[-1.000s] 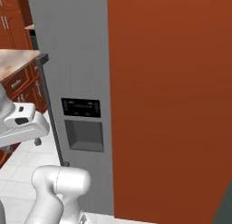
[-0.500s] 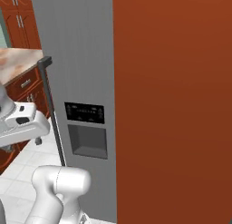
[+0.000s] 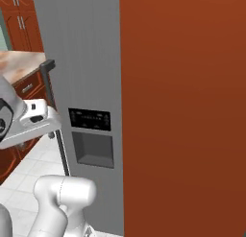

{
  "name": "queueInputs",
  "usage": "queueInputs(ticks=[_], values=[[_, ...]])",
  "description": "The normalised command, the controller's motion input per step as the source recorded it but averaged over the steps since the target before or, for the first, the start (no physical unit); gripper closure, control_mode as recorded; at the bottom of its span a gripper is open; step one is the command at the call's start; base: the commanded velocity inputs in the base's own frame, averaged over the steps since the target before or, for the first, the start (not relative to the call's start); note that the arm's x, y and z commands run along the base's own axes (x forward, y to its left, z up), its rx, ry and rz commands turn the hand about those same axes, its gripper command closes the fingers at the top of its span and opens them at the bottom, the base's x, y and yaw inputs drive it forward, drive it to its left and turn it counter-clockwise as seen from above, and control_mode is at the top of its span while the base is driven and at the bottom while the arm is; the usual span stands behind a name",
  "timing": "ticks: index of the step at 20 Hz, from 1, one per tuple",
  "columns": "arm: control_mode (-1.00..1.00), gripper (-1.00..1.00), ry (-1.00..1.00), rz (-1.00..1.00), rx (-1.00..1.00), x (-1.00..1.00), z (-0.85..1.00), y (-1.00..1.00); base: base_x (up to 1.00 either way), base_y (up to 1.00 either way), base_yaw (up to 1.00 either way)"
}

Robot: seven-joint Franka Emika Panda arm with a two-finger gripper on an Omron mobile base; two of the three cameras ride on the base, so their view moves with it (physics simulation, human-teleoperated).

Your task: The ice cube tray has been filled with water. Take the tray and place it in the freezer to make ice. Close the freezer door after placing the tray.

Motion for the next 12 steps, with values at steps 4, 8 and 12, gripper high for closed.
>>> queueInputs(ticks=[4, 8, 12], values=[[-1.0, -1.0, -0.03, 0.06, 0.0, 0.55, 0.0, -0.06, 0.0, 0.0, 0.0], [-1.0, -1.0, -0.02, 0.06, 0.0, 0.59, 0.0, -0.15, 0.0, 0.0, 0.0], [-1.0, -1.0, 0.0, 0.16, 0.0, 0.63, -0.04, -0.08, 0.0, 0.0, 0.0]])
